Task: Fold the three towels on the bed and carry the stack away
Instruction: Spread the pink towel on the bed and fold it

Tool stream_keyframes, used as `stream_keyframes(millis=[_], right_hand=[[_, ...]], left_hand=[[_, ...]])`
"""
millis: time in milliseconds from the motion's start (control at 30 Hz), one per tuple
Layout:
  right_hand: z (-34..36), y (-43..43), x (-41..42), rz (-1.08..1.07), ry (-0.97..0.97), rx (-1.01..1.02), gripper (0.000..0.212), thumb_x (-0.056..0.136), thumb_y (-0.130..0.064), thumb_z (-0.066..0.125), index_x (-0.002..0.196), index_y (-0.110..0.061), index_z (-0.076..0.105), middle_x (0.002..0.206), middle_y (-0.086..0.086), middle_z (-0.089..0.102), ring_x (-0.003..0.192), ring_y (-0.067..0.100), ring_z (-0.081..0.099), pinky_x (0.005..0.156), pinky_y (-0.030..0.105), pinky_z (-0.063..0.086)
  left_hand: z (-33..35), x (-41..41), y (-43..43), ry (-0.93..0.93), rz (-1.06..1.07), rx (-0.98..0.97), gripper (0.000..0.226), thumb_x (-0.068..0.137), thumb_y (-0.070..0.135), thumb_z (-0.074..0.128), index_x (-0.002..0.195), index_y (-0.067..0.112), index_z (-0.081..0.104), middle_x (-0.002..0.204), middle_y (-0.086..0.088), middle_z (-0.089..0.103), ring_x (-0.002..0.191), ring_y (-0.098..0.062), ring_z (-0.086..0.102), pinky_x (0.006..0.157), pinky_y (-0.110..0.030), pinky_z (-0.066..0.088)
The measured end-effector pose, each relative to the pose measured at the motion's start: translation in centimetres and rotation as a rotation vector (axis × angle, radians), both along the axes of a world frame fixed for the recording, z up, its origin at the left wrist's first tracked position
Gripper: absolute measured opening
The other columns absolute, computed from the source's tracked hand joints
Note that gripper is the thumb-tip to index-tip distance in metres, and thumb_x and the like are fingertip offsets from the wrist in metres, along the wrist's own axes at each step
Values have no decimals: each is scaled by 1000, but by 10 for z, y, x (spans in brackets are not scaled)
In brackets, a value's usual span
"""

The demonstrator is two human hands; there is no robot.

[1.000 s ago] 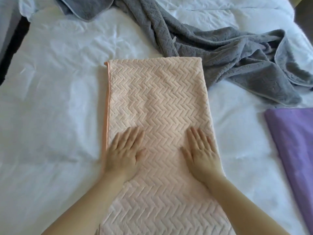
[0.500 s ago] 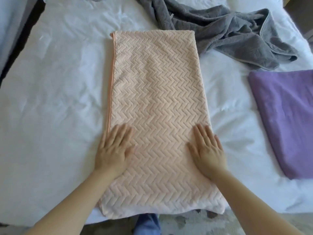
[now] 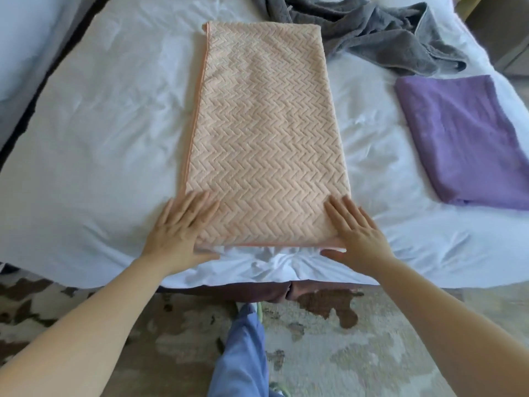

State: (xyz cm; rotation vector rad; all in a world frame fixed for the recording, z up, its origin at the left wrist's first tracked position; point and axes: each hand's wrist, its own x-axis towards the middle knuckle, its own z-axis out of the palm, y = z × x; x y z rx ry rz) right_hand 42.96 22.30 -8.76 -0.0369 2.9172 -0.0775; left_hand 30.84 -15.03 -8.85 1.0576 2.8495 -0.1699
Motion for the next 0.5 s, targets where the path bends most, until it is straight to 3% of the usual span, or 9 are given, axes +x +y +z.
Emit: stream_keyframes(millis=[100, 200, 233, 300, 367, 433, 500], right_hand=[[7, -2, -3, -41, 106, -10, 89, 81, -44, 68, 151, -22, 17, 158, -7, 16, 147, 19, 13, 113, 39, 27], [17, -3, -7, -73, 194, -113, 65, 83, -29, 67, 142, -22, 40, 149, -6, 40, 140, 19, 33, 99, 41, 42], [22, -1, -7, -93, 224, -169, 56, 82, -25, 67, 135, -20, 47, 140, -2, 51, 131, 23, 46, 91, 41, 46], [36, 4, -6, -181, 282, -275, 38, 82, -21, 64, 119, -17, 54, 106, 6, 66, 94, 32, 63, 70, 37, 46], [53, 12, -12, -291, 316, -402, 23, 85, -23, 62, 105, -18, 54, 79, 1, 61, 66, 30, 57, 59, 33, 37], [73, 20, -28, -389, 318, -567, 12, 87, -27, 60, 95, -22, 52, 75, -3, 59, 57, 20, 50, 59, 34, 37], [92, 28, -56, -470, 346, -695, 7, 90, -28, 58, 90, -22, 54, 78, -5, 61, 66, 15, 53, 63, 33, 41]], left_hand=[[6, 3, 3, -1, 15, 179, 84, 73, 34, 76, 145, 17, 39, 154, -6, 33, 142, -28, 30, 109, -51, 32], [18, 5, 7, 52, 16, 359, 62, 68, 3, 78, 127, 8, 60, 133, -14, 56, 120, -36, 55, 89, -48, 50], [24, 6, 7, 82, 9, 394, 55, 67, 0, 77, 120, 5, 63, 125, -15, 61, 109, -38, 61, 81, -47, 53], [37, 4, 5, 123, -11, 443, 47, 67, -2, 77, 112, 5, 65, 109, -15, 68, 90, -38, 66, 70, -44, 53], [54, -4, 5, 84, 48, 490, 42, 73, 3, 75, 112, 10, 60, 96, -14, 70, 79, -37, 65, 65, -40, 51], [72, -20, 9, 34, 184, 581, 34, 81, 9, 70, 112, 13, 57, 96, -13, 68, 77, -35, 64, 64, -36, 47], [85, -49, 17, 2, 292, 715, 29, 85, 11, 66, 114, 10, 58, 106, -11, 64, 86, -32, 63, 72, -37, 48]])
